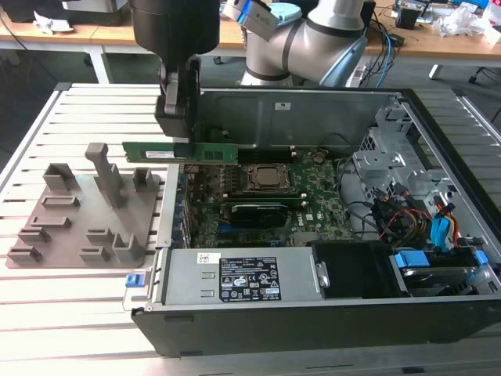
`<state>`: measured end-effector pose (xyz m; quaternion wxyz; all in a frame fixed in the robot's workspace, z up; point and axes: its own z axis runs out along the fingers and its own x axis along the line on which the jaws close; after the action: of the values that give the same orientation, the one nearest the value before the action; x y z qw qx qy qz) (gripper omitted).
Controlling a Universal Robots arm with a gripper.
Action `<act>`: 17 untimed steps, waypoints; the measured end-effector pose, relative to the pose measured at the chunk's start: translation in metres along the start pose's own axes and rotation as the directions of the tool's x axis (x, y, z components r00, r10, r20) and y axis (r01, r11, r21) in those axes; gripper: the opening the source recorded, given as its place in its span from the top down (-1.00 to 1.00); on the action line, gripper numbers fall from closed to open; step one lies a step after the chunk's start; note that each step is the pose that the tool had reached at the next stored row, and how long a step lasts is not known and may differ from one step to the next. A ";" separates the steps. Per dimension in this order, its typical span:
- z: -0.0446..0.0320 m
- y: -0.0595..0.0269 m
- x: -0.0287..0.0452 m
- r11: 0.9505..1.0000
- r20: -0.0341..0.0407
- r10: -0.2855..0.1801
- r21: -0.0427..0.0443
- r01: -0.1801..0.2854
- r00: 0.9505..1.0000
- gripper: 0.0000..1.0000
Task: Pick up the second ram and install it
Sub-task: 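Pick up the second ram and move it above second insertion slot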
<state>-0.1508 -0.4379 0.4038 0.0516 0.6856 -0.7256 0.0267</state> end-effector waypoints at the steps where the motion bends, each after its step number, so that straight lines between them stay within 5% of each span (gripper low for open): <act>1: -0.0001 -0.0027 -0.0002 1.000 -0.002 0.000 0.000 0.000 1.000 0.73; 10: -0.0010 -0.0242 -0.0016 1.000 -0.018 0.001 0.001 -0.001 1.000 0.73; 17: -0.0013 -0.0339 -0.0023 1.000 -0.022 0.001 0.001 -0.001 1.000 0.73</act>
<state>-0.1168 -0.4374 0.4038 0.0592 0.6850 -0.7253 0.0348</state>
